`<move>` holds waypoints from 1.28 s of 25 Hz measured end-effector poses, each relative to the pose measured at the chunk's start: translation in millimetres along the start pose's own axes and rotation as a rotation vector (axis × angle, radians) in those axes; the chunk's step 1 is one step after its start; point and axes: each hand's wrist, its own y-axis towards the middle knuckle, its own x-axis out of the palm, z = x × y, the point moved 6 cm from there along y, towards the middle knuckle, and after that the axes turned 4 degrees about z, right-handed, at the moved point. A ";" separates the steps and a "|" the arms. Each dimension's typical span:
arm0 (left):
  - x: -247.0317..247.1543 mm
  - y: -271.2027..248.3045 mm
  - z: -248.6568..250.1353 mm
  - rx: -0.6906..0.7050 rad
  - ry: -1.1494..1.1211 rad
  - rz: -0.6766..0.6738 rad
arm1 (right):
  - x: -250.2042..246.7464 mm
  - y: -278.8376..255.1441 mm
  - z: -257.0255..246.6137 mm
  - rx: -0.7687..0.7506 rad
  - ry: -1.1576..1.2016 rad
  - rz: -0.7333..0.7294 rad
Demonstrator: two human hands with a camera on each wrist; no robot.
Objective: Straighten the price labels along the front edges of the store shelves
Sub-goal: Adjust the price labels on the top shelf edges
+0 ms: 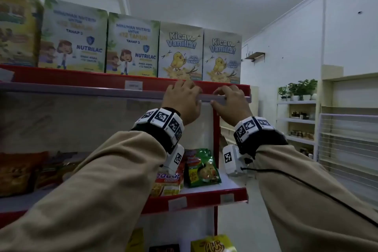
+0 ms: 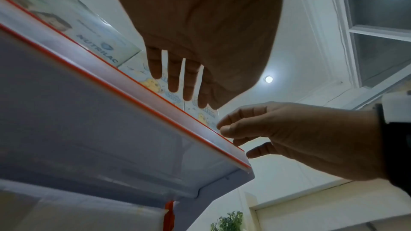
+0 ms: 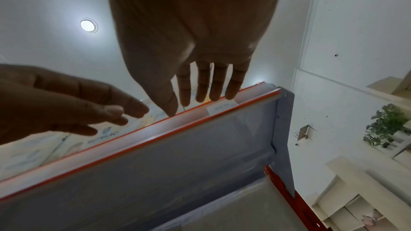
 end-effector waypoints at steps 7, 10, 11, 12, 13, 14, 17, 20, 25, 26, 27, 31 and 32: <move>44.9 51.0 -7.5 0.052 0.021 0.132 | 22.3 33.4 26.8 -0.149 -0.107 0.237; 52.9 56.0 -8.7 0.000 0.003 0.239 | 24.9 36.9 31.4 -0.215 -0.209 0.305; 56.6 54.9 -9.0 -0.024 -0.001 0.271 | 26.9 38.2 33.4 -0.230 -0.214 0.305; 58.5 53.6 -9.0 -0.039 -0.005 0.304 | 27.5 39.6 33.9 -0.234 -0.199 0.304; 61.1 53.1 -8.8 -0.050 -0.010 0.325 | 28.4 42.0 36.2 -0.237 -0.180 0.305; 61.8 52.7 -8.4 -0.057 -0.017 0.341 | 28.7 44.3 36.9 -0.234 -0.169 0.306; 61.5 52.3 -7.9 -0.064 -0.030 0.361 | 30.7 53.5 36.4 -0.209 -0.181 0.296; 61.6 51.0 -5.2 -0.066 0.006 0.348 | 34.6 63.1 36.3 -0.182 -0.231 0.247; 61.3 46.4 2.3 -0.072 0.038 0.323 | 34.8 66.1 37.6 -0.173 -0.217 0.268; 60.4 46.1 3.3 -0.077 0.037 0.315 | 35.3 64.9 37.6 -0.181 -0.210 0.272; 59.4 46.8 4.9 -0.078 0.036 0.308 | 35.2 64.0 37.9 -0.191 -0.210 0.273; 52.5 58.0 11.8 -0.101 0.092 0.259 | 31.5 65.7 37.2 -0.226 -0.202 0.213; 51.5 61.2 13.3 -0.106 0.115 0.232 | 29.4 66.8 36.6 -0.246 -0.182 0.182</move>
